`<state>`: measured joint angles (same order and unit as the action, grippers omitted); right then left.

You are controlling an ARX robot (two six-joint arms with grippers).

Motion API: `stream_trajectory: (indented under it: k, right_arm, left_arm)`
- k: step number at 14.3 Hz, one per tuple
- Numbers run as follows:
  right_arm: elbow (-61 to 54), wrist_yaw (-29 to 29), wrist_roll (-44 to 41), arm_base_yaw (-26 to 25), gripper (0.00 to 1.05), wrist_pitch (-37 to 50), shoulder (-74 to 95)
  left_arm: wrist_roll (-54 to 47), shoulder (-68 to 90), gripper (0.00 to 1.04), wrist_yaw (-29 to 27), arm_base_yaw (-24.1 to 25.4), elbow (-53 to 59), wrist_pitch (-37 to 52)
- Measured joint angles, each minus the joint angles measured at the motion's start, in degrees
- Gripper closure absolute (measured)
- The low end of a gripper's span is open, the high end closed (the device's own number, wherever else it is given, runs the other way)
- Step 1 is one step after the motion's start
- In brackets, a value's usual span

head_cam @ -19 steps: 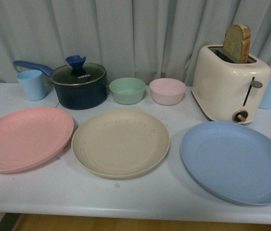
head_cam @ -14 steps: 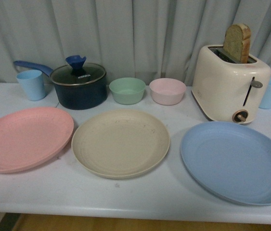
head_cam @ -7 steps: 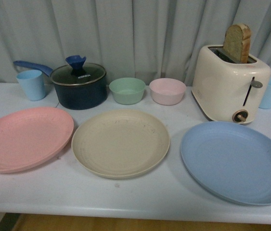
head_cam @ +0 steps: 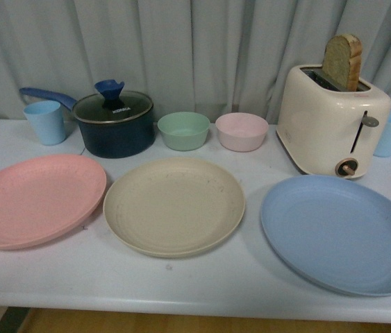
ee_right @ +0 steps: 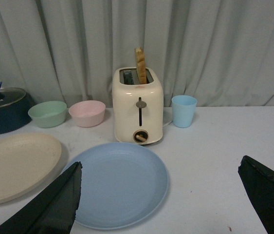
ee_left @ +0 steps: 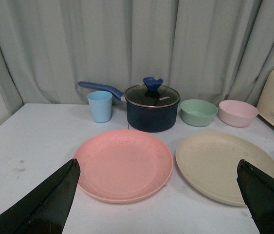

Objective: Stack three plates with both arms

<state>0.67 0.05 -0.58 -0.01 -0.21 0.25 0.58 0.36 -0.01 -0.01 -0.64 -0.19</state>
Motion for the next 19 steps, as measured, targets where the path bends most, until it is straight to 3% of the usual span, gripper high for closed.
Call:
stream_trajectory:
  k: [19]
  right_arm:
    - [0.0, 0.0, 0.0, 0.0, 0.06, 0.0, 0.0]
  left_arm:
    - [0.0, 0.0, 0.07, 0.0, 0.0, 0.0, 0.0]
